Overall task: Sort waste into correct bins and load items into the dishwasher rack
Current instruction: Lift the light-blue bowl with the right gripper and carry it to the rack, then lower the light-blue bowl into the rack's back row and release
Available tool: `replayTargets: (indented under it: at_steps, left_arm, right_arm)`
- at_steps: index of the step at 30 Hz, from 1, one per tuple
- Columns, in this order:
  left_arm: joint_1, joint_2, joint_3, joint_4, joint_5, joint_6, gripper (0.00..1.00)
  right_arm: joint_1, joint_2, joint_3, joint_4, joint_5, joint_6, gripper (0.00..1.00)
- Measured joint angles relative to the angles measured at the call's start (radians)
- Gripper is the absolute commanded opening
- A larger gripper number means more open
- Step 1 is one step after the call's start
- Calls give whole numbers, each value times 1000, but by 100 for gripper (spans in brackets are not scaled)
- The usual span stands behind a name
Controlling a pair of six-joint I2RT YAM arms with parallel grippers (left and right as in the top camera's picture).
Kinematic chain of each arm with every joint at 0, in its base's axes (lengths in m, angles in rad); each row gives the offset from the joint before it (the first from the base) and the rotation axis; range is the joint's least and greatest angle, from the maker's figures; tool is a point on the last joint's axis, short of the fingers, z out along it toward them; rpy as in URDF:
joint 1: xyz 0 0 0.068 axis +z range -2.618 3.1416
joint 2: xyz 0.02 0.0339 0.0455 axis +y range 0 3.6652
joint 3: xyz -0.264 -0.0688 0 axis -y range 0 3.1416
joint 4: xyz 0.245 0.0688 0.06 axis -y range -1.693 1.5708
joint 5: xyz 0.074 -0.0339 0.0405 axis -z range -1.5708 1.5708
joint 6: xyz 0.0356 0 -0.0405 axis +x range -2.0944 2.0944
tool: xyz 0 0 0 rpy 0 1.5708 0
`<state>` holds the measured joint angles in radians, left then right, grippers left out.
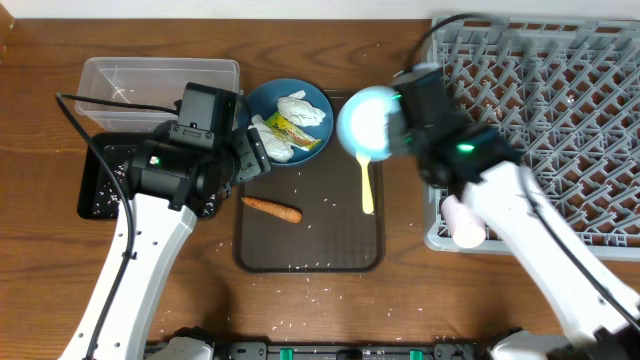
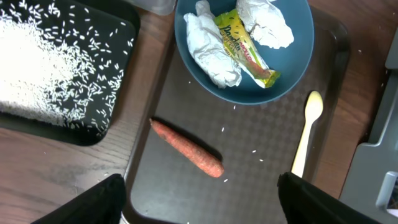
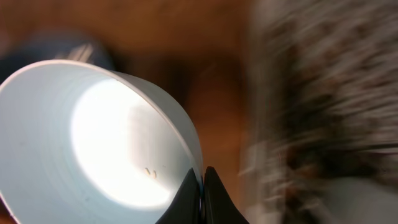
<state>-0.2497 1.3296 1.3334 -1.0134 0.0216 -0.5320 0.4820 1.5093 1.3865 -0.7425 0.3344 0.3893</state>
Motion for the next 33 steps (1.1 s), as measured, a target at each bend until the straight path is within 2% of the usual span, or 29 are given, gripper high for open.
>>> replayTargets:
  at_steps: [6, 9, 13, 17, 25, 29, 33]
  left_arm:
    - [0, 0, 0, 0, 0, -2, 88]
    - [0, 0, -1, 0, 0, -1, 92]
    - [0, 0, -2, 1, -1, -2, 93]
    - [0, 0, -2, 1, -2, -2, 93]
    - [0, 0, -5, 0, -3, -2, 94]
    - [0, 0, -5, 16, -3, -2, 94]
    - [0, 0, -5, 33, -3, -2, 94]
  right_arm:
    - [-99, -4, 2, 99, 380, -6, 1]
    - [-135, 31, 1, 208, 538, -13, 1]
    - [-193, 91, 0, 415, 655, -75, 1]
    - [-253, 178, 0, 673, 729, -221, 1]
    - [-311, 387, 0, 1149, 826, -639, 1]
    - [-319, 480, -1, 1281, 809, -803, 1]
    - [-325, 556, -1, 1356, 764, -883, 1]
